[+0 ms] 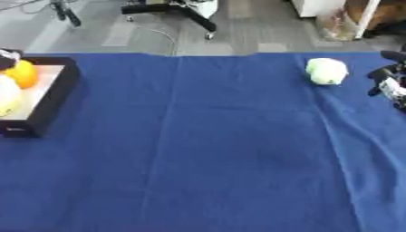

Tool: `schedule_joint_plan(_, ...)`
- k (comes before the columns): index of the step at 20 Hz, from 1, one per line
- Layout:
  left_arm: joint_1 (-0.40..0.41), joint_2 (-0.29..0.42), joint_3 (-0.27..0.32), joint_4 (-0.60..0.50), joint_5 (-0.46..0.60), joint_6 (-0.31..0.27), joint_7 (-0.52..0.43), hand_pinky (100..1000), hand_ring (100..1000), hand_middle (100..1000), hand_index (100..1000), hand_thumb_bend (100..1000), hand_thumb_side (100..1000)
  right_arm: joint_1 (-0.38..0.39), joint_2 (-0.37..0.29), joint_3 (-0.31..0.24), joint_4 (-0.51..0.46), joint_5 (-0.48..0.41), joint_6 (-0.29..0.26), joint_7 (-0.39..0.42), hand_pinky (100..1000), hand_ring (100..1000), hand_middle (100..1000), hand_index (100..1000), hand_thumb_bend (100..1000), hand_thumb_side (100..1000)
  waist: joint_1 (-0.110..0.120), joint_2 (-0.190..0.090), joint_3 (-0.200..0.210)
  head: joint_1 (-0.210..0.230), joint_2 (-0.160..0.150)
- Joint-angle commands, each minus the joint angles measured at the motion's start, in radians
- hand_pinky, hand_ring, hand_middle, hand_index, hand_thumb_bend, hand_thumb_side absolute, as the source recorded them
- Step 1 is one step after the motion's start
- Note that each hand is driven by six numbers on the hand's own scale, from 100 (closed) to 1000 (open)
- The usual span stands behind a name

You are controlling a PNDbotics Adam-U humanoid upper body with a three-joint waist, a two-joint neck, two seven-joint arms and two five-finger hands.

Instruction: Pick up the objects with one hand, pass them to the other hand, and then place them into the box on the other side of the table.

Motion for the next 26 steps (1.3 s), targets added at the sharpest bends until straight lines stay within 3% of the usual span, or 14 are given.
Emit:
schedule_joint_plan(1, -0.016, 0.014, 0.008, -0.232, 0.162, -0.049, 0.145, 811, 770, 780, 927, 439, 556, -0.037, -0.054, -0.015, 0.006, 0.017, -0.001, -0.028, 790, 593, 687, 949, 100, 617, 0.001, -0.035, 0.004, -0.035, -0.003)
schedule_joint_plan(6, -0.017, -0.039, -0.042, -0.523, 0.460, -0.242, 0.289, 789, 747, 756, 906, 360, 494, -0.112, -0.094, -0.014, 0.086, 0.048, -0.005, -0.109, 800, 605, 704, 952, 100, 549, -0.009, -0.032, 0.012, -0.145, -0.003)
schedule_joint_plan(7, -0.018, -0.056, -0.055, -0.566, 0.504, -0.280, 0.289, 788, 747, 756, 906, 347, 495, -0.135, -0.102, -0.011, 0.108, 0.062, -0.009, -0.128, 806, 614, 722, 955, 100, 684, -0.011, -0.031, 0.014, -0.177, -0.003)
schedule_joint_plan(8, -0.021, -0.077, -0.068, -0.605, 0.542, -0.316, 0.282, 787, 745, 754, 903, 336, 484, -0.161, -0.109, -0.007, 0.135, 0.081, -0.013, -0.147, 806, 614, 718, 955, 100, 511, -0.013, -0.029, 0.017, -0.219, -0.003)
schedule_joint_plan(9, -0.022, -0.095, -0.078, -0.636, 0.573, -0.343, 0.271, 786, 744, 754, 902, 332, 483, -0.185, -0.114, -0.001, 0.163, 0.099, -0.019, -0.164, 807, 616, 720, 956, 100, 506, -0.015, -0.028, 0.019, -0.244, -0.003)
schedule_joint_plan(10, -0.022, -0.117, -0.084, -0.655, 0.601, -0.356, 0.261, 776, 730, 719, 885, 332, 483, -0.200, -0.116, 0.004, 0.186, 0.115, -0.027, -0.178, 804, 625, 743, 963, 100, 569, -0.017, -0.027, 0.018, -0.271, -0.003)
schedule_joint_plan(11, -0.021, -0.157, -0.108, -0.692, 0.647, -0.382, 0.240, 776, 730, 742, 896, 265, 521, -0.248, -0.119, 0.012, 0.236, 0.143, -0.030, -0.190, 803, 624, 741, 963, 100, 444, -0.020, -0.024, 0.021, -0.323, -0.003)
schedule_joint_plan(13, -0.001, -0.225, -0.158, -0.755, 0.738, -0.434, 0.190, 770, 719, 738, 898, 220, 568, -0.363, -0.121, 0.026, 0.394, 0.227, -0.044, -0.231, 799, 605, 757, 965, 100, 407, -0.022, -0.016, 0.029, -0.396, -0.003)
schedule_joint_plan(15, 0.015, -0.294, -0.183, -0.790, 0.785, -0.466, 0.144, 764, 711, 732, 892, 211, 592, -0.458, -0.119, 0.035, 0.552, 0.330, -0.071, -0.290, 808, 635, 786, 972, 100, 383, -0.017, -0.009, 0.044, -0.441, -0.003)
schedule_joint_plan(17, 0.030, -0.349, -0.211, -0.801, 0.831, -0.484, 0.117, 756, 698, 721, 889, 181, 646, -0.528, -0.103, 0.027, 0.683, 0.420, -0.085, -0.347, 823, 689, 829, 980, 100, 423, -0.013, -0.001, 0.057, -0.471, -0.003)
schedule_joint_plan(20, 0.055, -0.417, -0.265, -0.805, 0.881, -0.504, 0.062, 749, 687, 715, 890, 156, 709, -0.610, -0.069, 0.001, 0.853, 0.552, -0.065, -0.418, 843, 745, 864, 992, 100, 469, -0.008, 0.013, 0.079, -0.518, -0.003)
schedule_joint_plan(23, 0.086, -0.482, -0.301, -0.805, 0.916, -0.524, 0.024, 745, 680, 709, 889, 151, 734, -0.658, -0.036, -0.040, 0.953, 0.648, -0.019, -0.481, 843, 744, 863, 993, 100, 499, -0.002, 0.023, 0.105, -0.563, -0.003)
schedule_joint_plan(26, 0.104, -0.513, -0.319, -0.804, 0.931, -0.532, 0.006, 738, 667, 701, 887, 138, 764, -0.676, -0.020, -0.067, 0.993, 0.689, 0.013, -0.527, 844, 741, 860, 992, 100, 517, 0.003, 0.030, 0.127, -0.597, -0.003)
